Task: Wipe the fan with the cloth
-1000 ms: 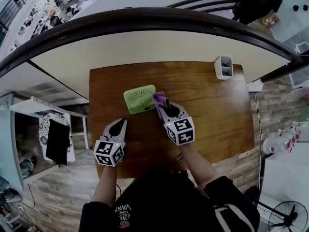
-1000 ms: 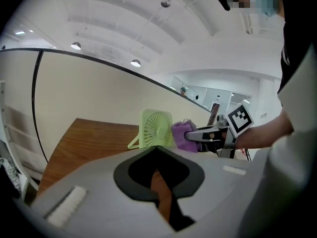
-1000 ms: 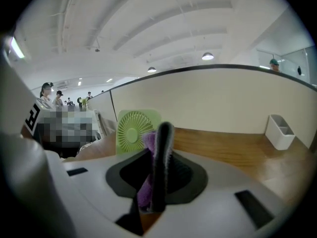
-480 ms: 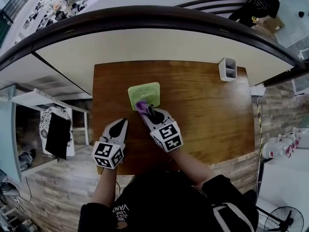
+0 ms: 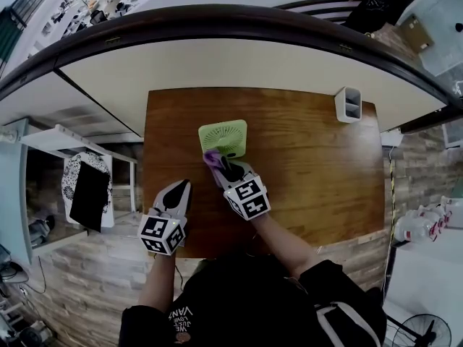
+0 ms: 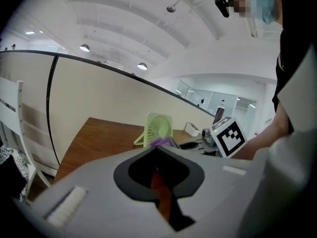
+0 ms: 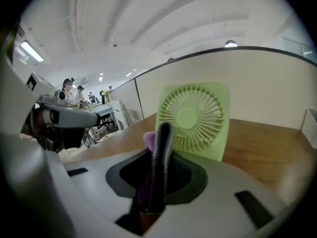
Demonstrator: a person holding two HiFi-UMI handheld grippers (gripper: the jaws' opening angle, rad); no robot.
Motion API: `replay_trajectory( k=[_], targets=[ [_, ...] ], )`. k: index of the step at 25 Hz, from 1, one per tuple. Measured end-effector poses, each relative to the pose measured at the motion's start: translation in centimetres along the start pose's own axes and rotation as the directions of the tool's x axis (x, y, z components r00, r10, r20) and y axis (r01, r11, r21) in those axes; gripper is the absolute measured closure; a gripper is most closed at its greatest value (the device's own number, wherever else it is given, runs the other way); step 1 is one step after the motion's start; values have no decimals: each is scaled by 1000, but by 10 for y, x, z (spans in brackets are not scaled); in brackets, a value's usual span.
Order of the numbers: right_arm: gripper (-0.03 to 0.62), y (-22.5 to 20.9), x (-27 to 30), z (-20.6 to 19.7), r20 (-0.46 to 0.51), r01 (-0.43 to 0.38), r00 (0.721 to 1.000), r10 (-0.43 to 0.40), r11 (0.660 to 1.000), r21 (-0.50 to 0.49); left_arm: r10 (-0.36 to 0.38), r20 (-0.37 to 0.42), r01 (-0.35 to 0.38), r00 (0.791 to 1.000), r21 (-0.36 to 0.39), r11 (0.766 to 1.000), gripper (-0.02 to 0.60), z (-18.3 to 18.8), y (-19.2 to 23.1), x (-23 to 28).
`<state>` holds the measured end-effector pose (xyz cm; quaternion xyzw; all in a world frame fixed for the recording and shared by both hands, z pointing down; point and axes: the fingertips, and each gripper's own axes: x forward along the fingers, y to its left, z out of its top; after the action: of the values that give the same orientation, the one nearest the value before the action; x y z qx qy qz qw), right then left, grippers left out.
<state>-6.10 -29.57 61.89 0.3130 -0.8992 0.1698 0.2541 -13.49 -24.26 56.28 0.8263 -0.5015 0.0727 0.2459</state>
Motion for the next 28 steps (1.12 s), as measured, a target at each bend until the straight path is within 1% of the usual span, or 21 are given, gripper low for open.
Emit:
replay_trajectory(
  k=[4, 9, 15, 18, 22, 28],
  targets=[
    [510, -29, -20, -11, -5, 70, 998, -70, 997, 44, -17, 1, 17, 1000, -2, 1000, 571, -1, -4, 6],
    [510, -62, -42, -26, -18, 157, 988, -156, 983, 99, -45, -1, 45, 999, 1, 999, 571, 1, -12, 17],
    [510, -86, -59, -35, -33, 234, 972, -231, 962, 141, -70, -2, 70, 998, 10, 997, 571, 4, -21, 24],
    [510, -89, -65, -36, -39, 262, 965, -259, 953, 151, -77, 1, 77, 997, 16, 997, 571, 6, -24, 23],
    [510, -83, -76, -31, -22, 270, 962, -270, 949, 163, -85, 5, 85, 996, 25, 996, 571, 10, -27, 20],
    [510, -66, -99, -11, 54, 271, 957, -285, 944, 189, -102, 19, 102, 995, 37, 994, 571, 13, -32, 11]
  ],
)
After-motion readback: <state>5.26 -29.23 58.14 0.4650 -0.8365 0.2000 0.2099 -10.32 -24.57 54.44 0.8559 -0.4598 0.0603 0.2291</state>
